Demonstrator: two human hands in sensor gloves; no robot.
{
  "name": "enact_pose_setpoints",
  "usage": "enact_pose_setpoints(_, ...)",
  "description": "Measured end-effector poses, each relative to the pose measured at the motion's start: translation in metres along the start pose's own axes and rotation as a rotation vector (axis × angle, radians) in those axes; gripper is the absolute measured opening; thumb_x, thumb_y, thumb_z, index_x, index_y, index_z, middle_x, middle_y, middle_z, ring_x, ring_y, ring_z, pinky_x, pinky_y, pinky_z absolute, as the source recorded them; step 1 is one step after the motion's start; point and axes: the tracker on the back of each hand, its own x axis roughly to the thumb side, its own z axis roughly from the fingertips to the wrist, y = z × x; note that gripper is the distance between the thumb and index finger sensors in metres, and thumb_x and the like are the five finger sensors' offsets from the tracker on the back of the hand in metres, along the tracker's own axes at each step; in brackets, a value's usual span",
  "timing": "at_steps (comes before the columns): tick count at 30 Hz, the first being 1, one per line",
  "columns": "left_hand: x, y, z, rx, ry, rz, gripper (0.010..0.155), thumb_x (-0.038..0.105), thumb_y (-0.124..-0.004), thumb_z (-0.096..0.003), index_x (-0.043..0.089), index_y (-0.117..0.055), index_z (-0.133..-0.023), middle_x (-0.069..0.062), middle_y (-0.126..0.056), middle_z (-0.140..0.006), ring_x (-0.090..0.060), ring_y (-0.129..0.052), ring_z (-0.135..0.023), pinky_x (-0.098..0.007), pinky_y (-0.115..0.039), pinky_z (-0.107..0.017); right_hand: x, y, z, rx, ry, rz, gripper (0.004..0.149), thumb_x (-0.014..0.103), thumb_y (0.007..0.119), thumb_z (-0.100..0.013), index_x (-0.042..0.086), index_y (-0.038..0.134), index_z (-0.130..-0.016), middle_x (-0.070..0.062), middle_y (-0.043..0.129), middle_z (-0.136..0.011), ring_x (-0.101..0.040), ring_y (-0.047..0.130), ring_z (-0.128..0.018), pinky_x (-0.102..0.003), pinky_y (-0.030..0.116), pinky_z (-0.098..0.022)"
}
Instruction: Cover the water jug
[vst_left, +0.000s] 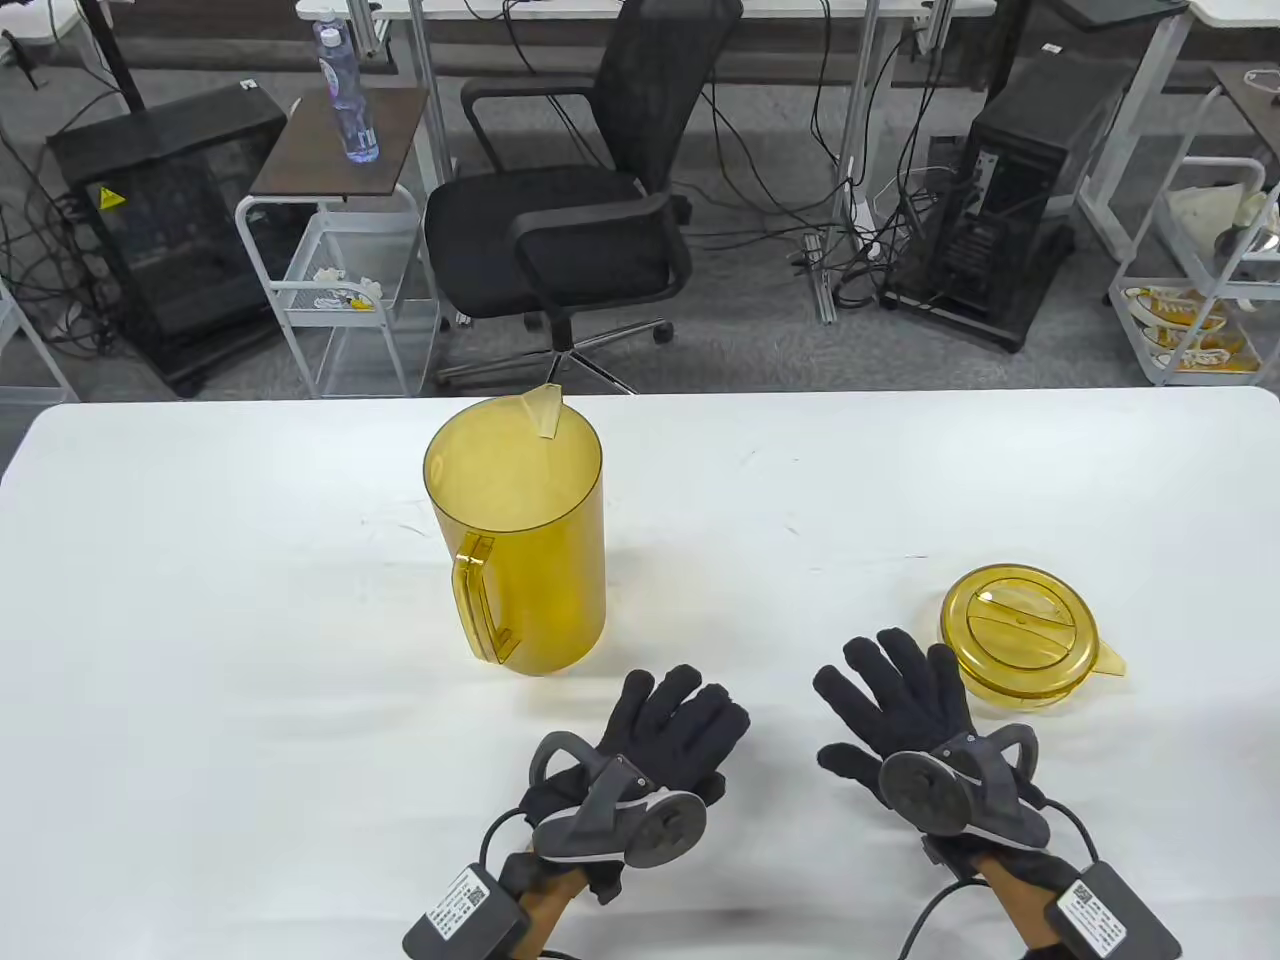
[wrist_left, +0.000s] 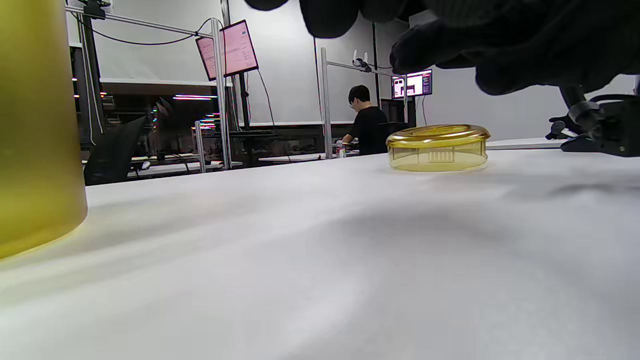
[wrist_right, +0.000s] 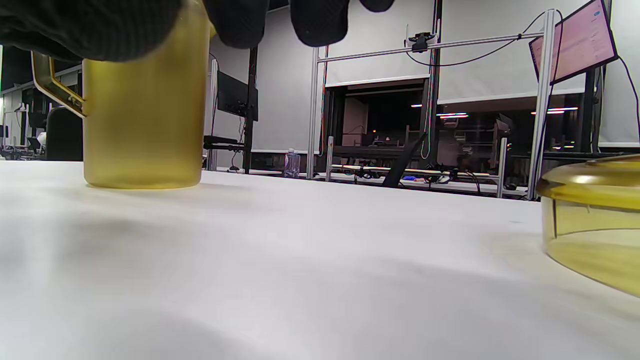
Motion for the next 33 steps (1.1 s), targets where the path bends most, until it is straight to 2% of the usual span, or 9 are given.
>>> enact_pose_setpoints(7,0.0,0.001,0.001,0.027,-0.005,0.0,0.068,0.05,-0.064,-0.0561,0.03,-0.043,-0.117,0.001,-0.048,-0.127,-0.031,-0.038,-0.119,-0.062,-0.038,-0.085,-0.009,-0.002,0.0,-0.02,0.027,0.007,0.069,0.059,0.072,-0.047,0.039,0.051,-0.11,-0.008,0.048,-0.122,-0.039,0.035,-0.112,-0.066,0.037,-0.076)
enact_pose_setpoints(11,-0.001,-0.001,0.0,0.028,-0.007,0.038,0.067,0.05,-0.064,-0.0563,0.029,-0.044,-0.117,-0.001,-0.049,-0.126,-0.031,-0.042,-0.118,-0.055,-0.037,-0.086,-0.014,-0.003,0.001,-0.029,0.036,0.011,0.067,0.059,0.073,-0.047,0.039,0.053,-0.109,-0.008,0.05,-0.122,-0.04,0.037,-0.111,-0.066,0.038,-0.076)
enact_pose_setpoints(15,-0.002,-0.002,0.001,0.033,-0.003,0.061,0.066,0.049,-0.064,-0.0564,0.028,-0.046,-0.116,-0.002,-0.051,-0.126,-0.03,-0.043,-0.118,-0.053,-0.037,-0.086,-0.024,-0.002,0.003,-0.03,0.07,0.017,0.067,0.058,0.073,-0.047,0.04,0.054,-0.109,-0.008,0.05,-0.121,-0.039,0.037,-0.111,-0.065,0.038,-0.077)
enact_pose_setpoints(28,-0.003,-0.005,0.0,0.017,0.004,0.108,0.066,0.049,-0.064,-0.0563,0.028,-0.046,-0.117,-0.002,-0.049,-0.126,-0.031,-0.042,-0.118,-0.055,-0.037,-0.086,-0.061,-0.003,0.004,-0.018,0.225,0.026,0.068,0.055,0.078,-0.047,0.039,0.054,-0.109,-0.009,0.052,-0.121,-0.04,0.04,-0.111,-0.066,0.04,-0.076)
enact_pose_setpoints(33,-0.003,-0.005,0.0,0.027,0.007,0.111,0.066,0.049,-0.064,-0.0563,0.029,-0.046,-0.116,-0.002,-0.049,-0.126,-0.031,-0.042,-0.118,-0.056,-0.037,-0.086,-0.079,-0.001,0.005,0.023,0.313,0.031,0.07,0.055,0.079,-0.047,0.036,0.054,-0.11,-0.01,0.054,-0.12,-0.041,0.042,-0.11,-0.066,0.041,-0.076)
